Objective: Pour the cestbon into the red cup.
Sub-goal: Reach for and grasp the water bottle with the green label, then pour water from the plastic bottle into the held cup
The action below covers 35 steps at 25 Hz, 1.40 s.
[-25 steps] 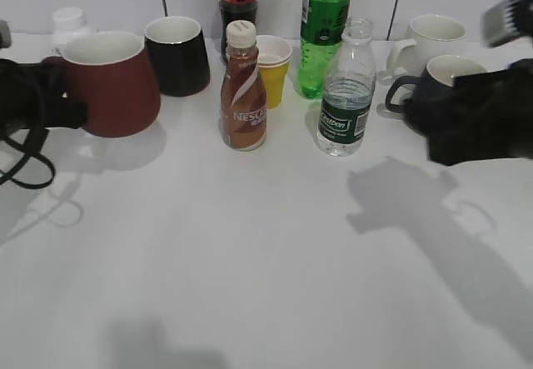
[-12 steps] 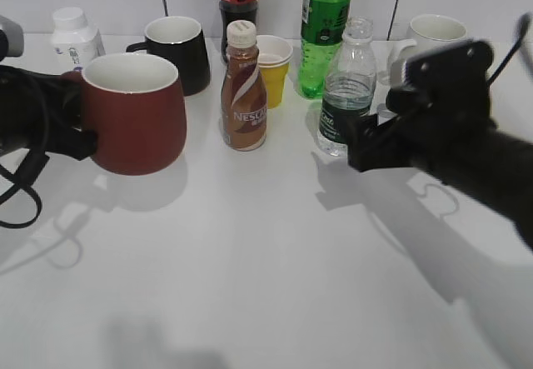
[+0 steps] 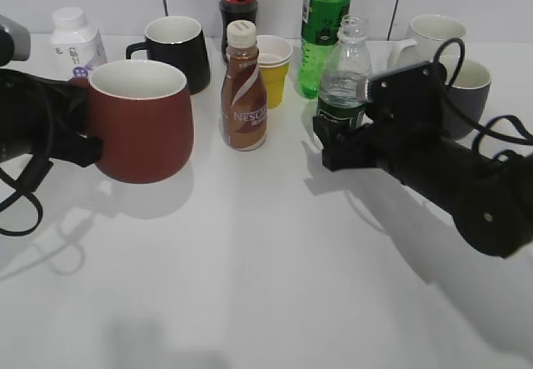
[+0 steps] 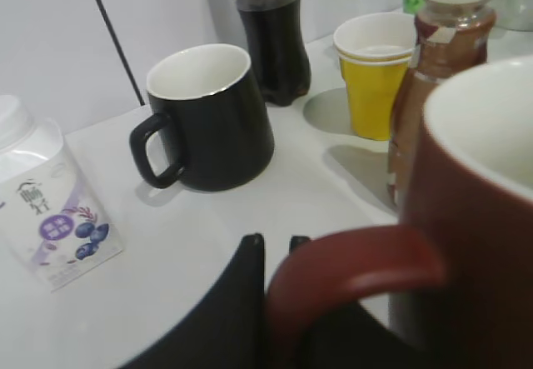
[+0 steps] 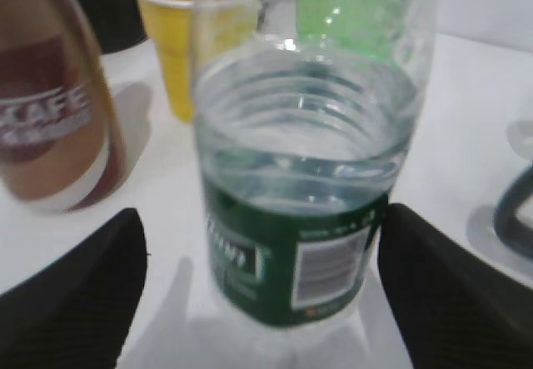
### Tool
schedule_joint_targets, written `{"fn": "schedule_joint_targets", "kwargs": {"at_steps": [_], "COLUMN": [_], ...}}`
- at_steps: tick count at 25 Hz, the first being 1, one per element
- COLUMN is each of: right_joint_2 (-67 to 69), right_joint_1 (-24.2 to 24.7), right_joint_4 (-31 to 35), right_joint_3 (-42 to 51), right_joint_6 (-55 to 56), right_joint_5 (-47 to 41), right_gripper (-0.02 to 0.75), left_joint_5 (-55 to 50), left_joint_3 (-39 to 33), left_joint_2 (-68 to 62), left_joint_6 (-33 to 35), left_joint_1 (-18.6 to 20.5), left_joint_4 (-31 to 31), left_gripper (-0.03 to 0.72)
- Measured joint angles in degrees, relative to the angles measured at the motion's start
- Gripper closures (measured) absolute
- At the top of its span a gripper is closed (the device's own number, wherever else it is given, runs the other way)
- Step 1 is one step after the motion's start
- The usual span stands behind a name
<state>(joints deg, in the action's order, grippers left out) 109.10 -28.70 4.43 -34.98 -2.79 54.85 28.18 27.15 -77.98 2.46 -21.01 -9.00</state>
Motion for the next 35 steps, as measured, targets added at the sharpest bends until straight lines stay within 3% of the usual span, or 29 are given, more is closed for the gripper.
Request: {"fn": "schedule_joint_targets", "kwargs": {"at_steps": [12,19,28,32,35], "right_joint_2": [7.0,9.5,6.5,-1.0,-7.4], "right_joint_1": [0.1,0.1,0.1,0.1,0.1], "right_joint_4": [3.4,3.7,10.3,5.1,-3.5], "right_joint_3": [-11.3,-14.7,-12.1,-7.2,-5.0], "right_joint_6": [0.1,0.1,-7.9,-8.9,-9.1], "right_joint_5": [-1.5,-3.3,-4.1,-5.2,-5.2], "right_gripper": [0.102,0.267,0.267,0.267,0.267], "left_joint_5": [-0.8,-1.3,-1.2,1.9,5.6], "left_joint_3": [0.0,0.0,0.0,0.0,0.0], "left_joint_2": [0.0,0.0,0.0,-0.4,-2.9], "left_joint_6": [-0.2,-0.2,-2.5,-7.0,-7.6], "left_joint_1": [-0.8,-0.8,-0.8,-0.8,-0.8], "left_joint_4": [-0.3,-1.3,-3.8,-5.6,-7.6], "left_gripper": [0.639,0.639,0.639,0.639,0.64]}}
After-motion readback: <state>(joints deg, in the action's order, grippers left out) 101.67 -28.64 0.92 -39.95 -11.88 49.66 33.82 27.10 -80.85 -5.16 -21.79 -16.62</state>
